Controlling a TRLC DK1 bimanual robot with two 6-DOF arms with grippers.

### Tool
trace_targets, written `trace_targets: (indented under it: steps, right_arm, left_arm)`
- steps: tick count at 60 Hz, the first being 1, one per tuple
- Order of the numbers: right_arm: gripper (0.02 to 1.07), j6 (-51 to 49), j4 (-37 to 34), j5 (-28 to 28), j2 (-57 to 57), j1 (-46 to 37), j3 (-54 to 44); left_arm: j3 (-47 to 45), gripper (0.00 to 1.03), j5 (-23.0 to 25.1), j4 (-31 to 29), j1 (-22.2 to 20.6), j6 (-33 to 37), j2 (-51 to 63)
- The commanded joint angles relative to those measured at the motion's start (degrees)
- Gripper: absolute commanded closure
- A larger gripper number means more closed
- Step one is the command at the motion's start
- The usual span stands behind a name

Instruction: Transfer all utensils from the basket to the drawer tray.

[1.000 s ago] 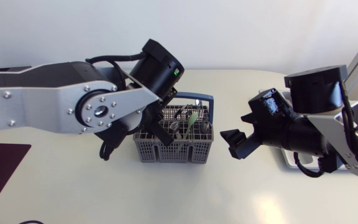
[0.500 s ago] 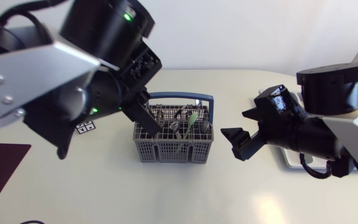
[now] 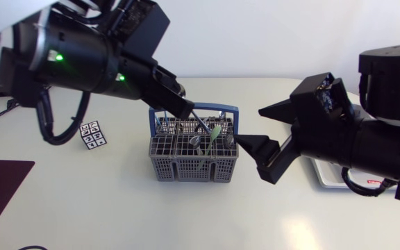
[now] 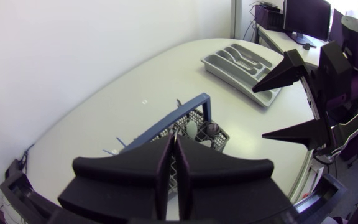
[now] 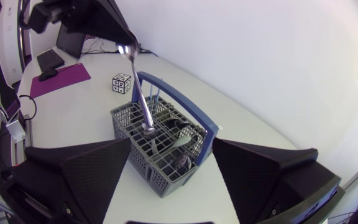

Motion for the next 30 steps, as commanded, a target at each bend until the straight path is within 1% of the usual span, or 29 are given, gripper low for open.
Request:
trace_targets:
  steps: [1,7,9,12,16,18,19,21,24,26,30]
  right_arm:
    - [0.13,0.2,-0.5,-0.3,1.2,1.6,2.4]
    - [0.14,0.6,-0.1,-0.6,3.4,2.5,3.6]
    - [0.17,0.6,0.1,-0.8,4.1,2.9,3.9]
    - [0.21,0.6,0.7,-0.8,5.0,3.2,4.2]
    - [0.22,0.6,1.4,-0.9,6.6,3.4,4.5]
    - [0.22,0.6,1.7,-1.1,7.5,3.4,4.7]
    - [0.22,0.5,2.4,-1.3,8.5,3.4,4.7]
    - [0.23,0.0,3.5,-1.3,9.5,3.3,4.5]
    - [0.31,-0.7,4.8,-1.3,10.8,3.3,4.3]
    - [0.34,-1.5,5.8,-1.1,11.5,3.3,4.1]
    - [0.42,-3.7,8.7,0.7,12.8,3.4,3.1]
  left_arm:
    - [3.7,1.0,3.6,-1.4,1.4,-3.8,3.9]
    - [6.7,1.0,9.4,-3.5,3.1,-6.3,7.5]
    - [7.6,1.0,11.1,-4.2,3.7,-6.8,8.7]
    - [9.0,1.0,13.4,-5.4,4.2,-7.6,10.2]
    - [11.1,1.0,15.2,-6.9,4.7,-8.3,12.2]
    - [12.2,1.0,16.9,-7.7,5.0,-8.8,13.0]
    - [13.3,1.0,18.5,-8.6,5.4,-9.2,13.9]
    - [14.5,1.0,19.6,-9.7,5.8,-9.5,14.8]
    - [15.7,1.0,21.1,-10.8,6.2,-10.0,16.0]
    - [16.2,1.0,22.1,-11.2,6.6,-10.1,16.4]
    - [16.7,1.0,23.8,-11.7,7.3,-10.2,17.0]
